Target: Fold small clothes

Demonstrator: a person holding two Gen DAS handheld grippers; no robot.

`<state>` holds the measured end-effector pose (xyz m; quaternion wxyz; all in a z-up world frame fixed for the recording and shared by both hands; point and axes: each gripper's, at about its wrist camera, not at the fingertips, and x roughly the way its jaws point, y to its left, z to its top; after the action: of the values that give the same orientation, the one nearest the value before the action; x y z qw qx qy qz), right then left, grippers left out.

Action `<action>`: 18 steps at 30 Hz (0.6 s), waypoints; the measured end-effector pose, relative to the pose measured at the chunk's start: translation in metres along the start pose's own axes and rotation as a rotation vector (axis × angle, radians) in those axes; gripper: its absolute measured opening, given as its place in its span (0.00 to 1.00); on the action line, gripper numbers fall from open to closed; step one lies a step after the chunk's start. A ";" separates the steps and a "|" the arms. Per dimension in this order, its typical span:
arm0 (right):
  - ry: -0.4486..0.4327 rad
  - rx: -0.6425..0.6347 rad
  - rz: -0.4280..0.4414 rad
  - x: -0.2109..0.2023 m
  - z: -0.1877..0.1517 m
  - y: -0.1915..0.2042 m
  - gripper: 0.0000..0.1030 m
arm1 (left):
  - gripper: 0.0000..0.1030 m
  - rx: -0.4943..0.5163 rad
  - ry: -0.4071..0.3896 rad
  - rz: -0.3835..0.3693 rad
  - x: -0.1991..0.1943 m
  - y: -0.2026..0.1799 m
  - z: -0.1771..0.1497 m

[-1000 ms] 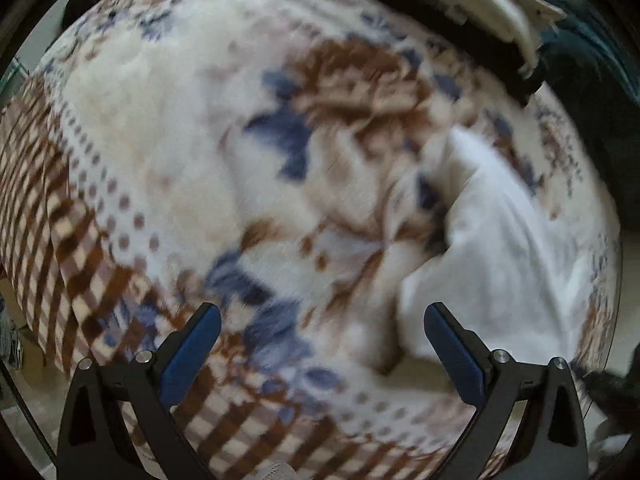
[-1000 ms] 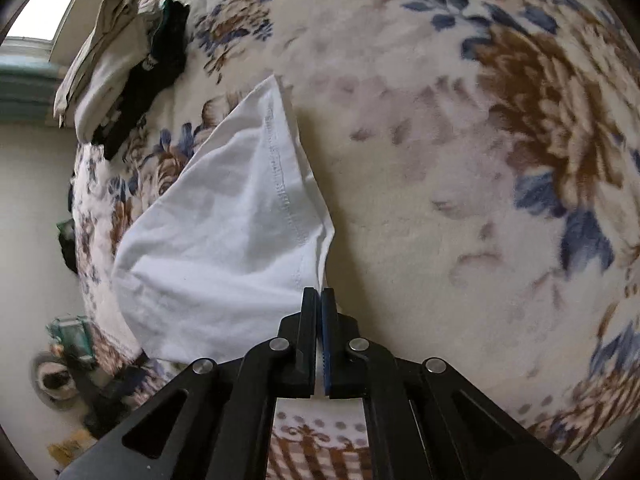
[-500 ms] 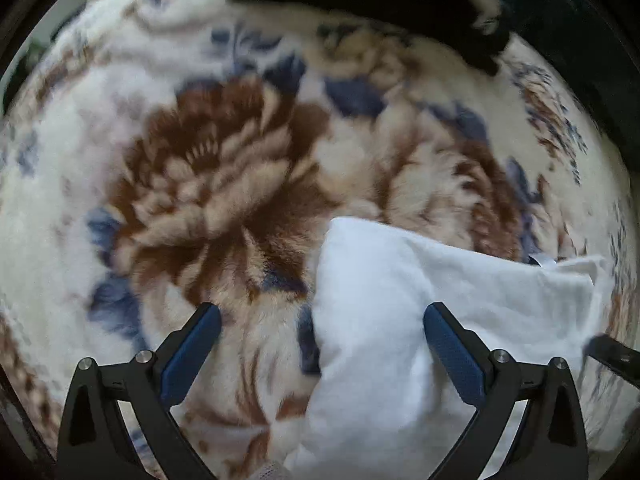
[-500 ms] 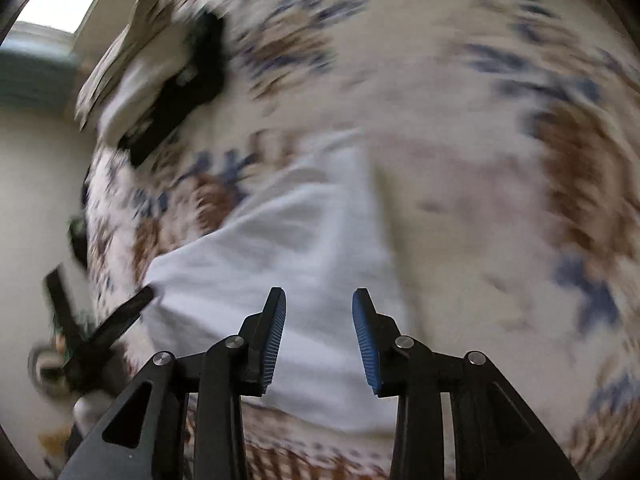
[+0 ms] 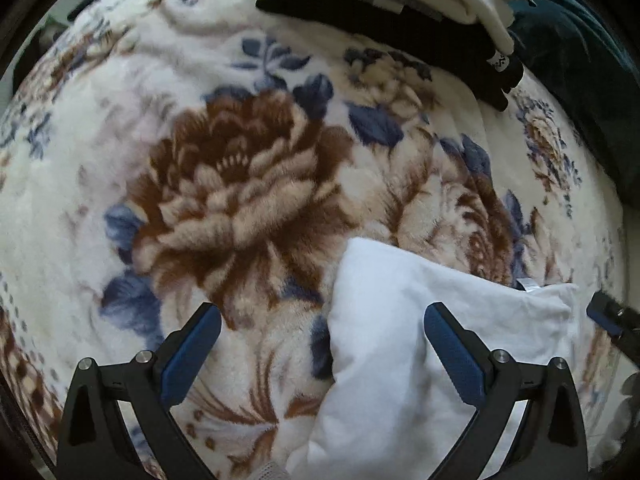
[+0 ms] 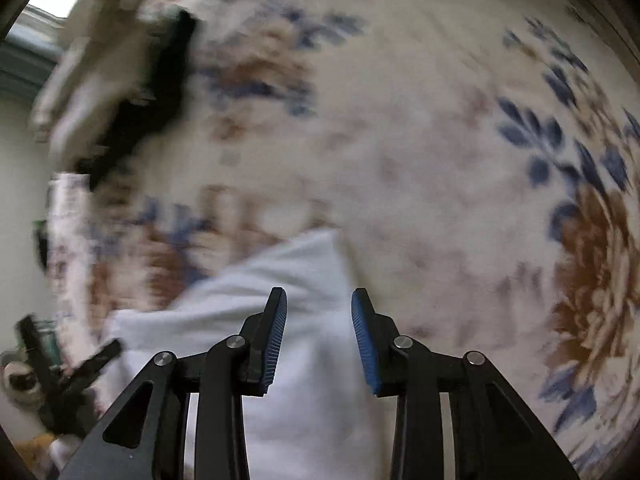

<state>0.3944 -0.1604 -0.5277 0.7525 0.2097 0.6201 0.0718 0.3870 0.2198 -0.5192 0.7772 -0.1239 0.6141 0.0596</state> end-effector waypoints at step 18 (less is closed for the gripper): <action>0.017 -0.082 -0.001 0.004 0.018 -0.009 0.50 | 1.00 -0.008 -0.052 -0.006 -0.021 0.013 0.004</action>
<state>0.4116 -0.1716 -0.5324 0.7552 0.1776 0.6233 0.0986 0.3821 0.2348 -0.4992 0.7926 -0.1271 0.5929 0.0631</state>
